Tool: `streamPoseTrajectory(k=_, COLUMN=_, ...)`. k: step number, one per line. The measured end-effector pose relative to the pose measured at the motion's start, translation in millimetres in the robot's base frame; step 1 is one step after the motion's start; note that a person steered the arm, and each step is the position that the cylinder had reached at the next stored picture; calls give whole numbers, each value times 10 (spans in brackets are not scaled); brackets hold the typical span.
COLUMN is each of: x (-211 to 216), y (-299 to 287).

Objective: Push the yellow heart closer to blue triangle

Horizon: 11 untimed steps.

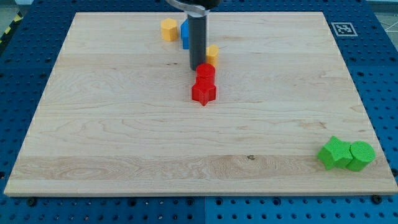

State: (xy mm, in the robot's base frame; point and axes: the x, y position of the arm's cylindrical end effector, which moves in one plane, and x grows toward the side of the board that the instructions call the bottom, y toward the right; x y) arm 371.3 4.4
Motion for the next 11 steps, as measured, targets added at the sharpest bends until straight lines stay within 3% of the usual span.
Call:
streamPoseTrajectory(k=2, x=-27, y=298)
streamPoseTrajectory(k=7, x=-414, y=272)
streamPoseTrajectory(k=9, x=-515, y=720)
streamPoseTrajectory(k=11, x=-622, y=653)
